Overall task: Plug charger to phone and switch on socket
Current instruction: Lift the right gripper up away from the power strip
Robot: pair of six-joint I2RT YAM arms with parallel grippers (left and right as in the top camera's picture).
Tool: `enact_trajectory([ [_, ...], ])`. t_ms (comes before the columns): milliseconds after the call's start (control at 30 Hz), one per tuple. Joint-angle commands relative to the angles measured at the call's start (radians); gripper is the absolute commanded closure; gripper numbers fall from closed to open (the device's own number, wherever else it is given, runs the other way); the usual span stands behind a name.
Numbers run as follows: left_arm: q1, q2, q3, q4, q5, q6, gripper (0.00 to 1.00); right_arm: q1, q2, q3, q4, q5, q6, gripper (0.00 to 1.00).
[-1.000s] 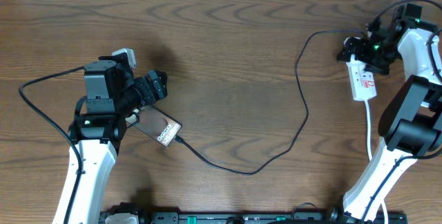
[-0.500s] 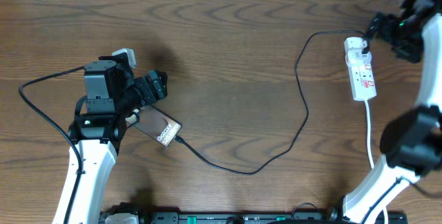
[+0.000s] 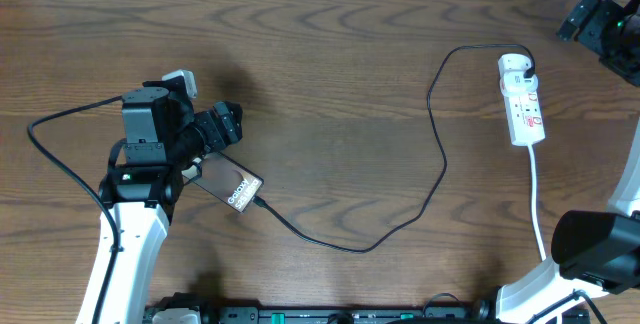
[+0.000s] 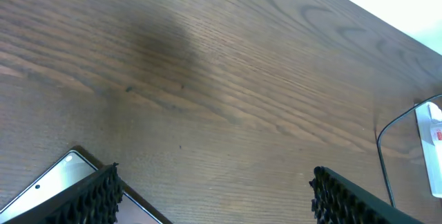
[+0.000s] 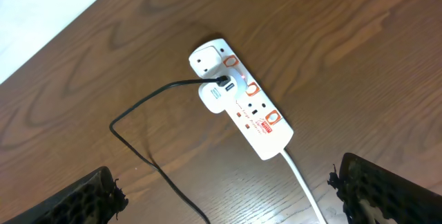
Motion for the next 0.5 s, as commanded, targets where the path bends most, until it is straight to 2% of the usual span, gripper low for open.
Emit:
enact_trajectory([
  [0, -0.002, 0.005, 0.014, -0.002, -0.014, 0.021, 0.14, 0.001, 0.006, 0.001, -0.003, 0.016, 0.02, 0.01],
  [300, -0.002, 0.005, 0.014, -0.004, -0.014, 0.021, 0.14, 0.001, 0.006, 0.001, -0.003, 0.016, 0.02, 0.01],
  [467, -0.003, -0.057, -0.002, -0.079, -0.068, 0.028, 0.14, 0.001, 0.006, 0.001, -0.003, 0.016, 0.02, 0.01],
])
